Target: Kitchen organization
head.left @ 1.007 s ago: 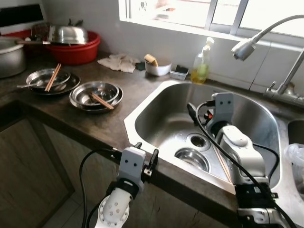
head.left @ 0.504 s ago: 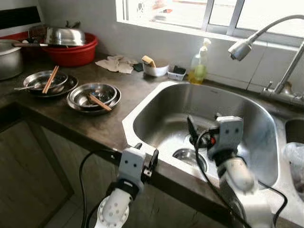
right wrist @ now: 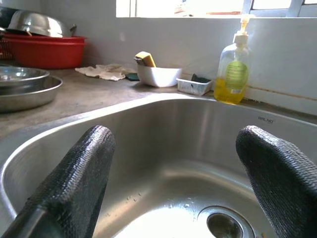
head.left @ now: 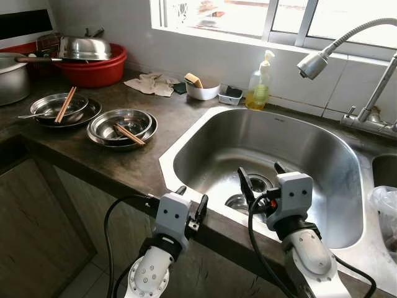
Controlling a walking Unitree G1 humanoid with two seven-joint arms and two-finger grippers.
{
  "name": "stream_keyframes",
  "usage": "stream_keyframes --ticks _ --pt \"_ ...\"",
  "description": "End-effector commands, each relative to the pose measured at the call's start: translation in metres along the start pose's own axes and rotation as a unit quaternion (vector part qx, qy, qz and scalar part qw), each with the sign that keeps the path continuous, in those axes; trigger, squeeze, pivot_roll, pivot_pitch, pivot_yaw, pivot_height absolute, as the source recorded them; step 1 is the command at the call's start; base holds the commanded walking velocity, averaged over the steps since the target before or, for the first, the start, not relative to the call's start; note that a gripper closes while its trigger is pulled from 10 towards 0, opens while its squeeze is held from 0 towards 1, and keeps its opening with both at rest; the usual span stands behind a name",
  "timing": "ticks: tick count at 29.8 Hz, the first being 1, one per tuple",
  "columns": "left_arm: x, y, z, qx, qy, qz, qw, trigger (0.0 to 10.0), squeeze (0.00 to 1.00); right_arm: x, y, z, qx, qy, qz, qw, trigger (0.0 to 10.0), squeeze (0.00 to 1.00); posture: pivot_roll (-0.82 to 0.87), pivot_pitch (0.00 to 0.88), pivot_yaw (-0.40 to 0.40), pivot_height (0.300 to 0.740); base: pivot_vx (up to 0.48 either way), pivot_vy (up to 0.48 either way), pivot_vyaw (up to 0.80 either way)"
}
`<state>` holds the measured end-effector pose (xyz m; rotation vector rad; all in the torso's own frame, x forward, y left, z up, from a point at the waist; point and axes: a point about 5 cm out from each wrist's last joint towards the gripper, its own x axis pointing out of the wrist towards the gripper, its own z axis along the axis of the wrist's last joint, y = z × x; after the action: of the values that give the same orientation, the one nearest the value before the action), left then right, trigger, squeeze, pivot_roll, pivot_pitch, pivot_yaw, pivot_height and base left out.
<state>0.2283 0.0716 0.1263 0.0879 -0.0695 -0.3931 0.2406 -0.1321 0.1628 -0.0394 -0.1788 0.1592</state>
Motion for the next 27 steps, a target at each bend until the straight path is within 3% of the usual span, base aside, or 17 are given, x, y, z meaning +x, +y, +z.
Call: stream_keyframes --ticks 1,27 --pt "-0.0005 -0.0035 0.0028 -0.002 -0.008 -0.008 1.0 10.0 0.0 -0.0015 0.0017 0.0004 -0.003 -0.005 0.003 1.0 10.0 0.0 0.0 0.0 -0.065 0.74 -0.3 0.0 0.0" --pt "0.0002 -0.004 0.0011 -0.001 -0.006 -0.012 1.0 10.0 0.0 0.0019 0.0044 -0.006 0.015 0.01 -0.005 1.0 10.0 0.0 0.0 0.0 -0.061 0.74 -0.359 0.0 0.0"
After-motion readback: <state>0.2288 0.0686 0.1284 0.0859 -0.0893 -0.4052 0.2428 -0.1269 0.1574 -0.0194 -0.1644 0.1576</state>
